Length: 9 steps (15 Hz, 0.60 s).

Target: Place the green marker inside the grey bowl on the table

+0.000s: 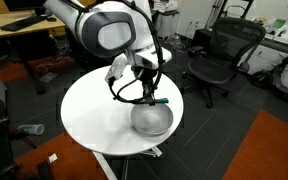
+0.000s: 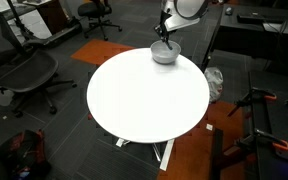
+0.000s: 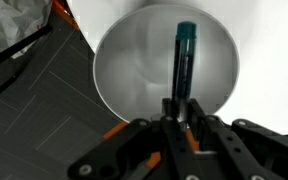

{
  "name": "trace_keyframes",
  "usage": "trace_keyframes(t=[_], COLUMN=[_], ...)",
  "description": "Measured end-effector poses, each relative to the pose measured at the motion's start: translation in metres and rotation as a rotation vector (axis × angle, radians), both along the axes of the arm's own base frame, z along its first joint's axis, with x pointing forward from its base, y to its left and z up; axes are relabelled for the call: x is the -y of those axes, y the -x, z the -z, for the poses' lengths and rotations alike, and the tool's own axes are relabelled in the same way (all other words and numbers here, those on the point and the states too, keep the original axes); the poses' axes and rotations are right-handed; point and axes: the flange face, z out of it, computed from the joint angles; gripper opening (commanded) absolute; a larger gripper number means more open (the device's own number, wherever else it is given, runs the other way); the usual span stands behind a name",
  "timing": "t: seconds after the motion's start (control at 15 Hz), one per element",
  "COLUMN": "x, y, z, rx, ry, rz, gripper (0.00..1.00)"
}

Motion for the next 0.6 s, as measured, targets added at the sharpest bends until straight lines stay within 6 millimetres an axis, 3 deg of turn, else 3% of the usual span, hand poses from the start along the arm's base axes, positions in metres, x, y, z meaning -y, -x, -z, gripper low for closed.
trace_keyframes(t=[0.07, 0.13, 0.27, 0.6], x=[0.003, 0.006, 0.011, 0.018], y=[-0.001, -0.002, -0.003, -0.007], z=[0.002, 0.003, 0.006, 0.011], rx=[0.0, 0.001, 0.002, 0.003], ry=[0.001, 0.001, 0.002, 0.008], rz=[0.007, 0.014, 0.026, 0.037], gripper=[0.05, 0.44, 0.51, 0.88])
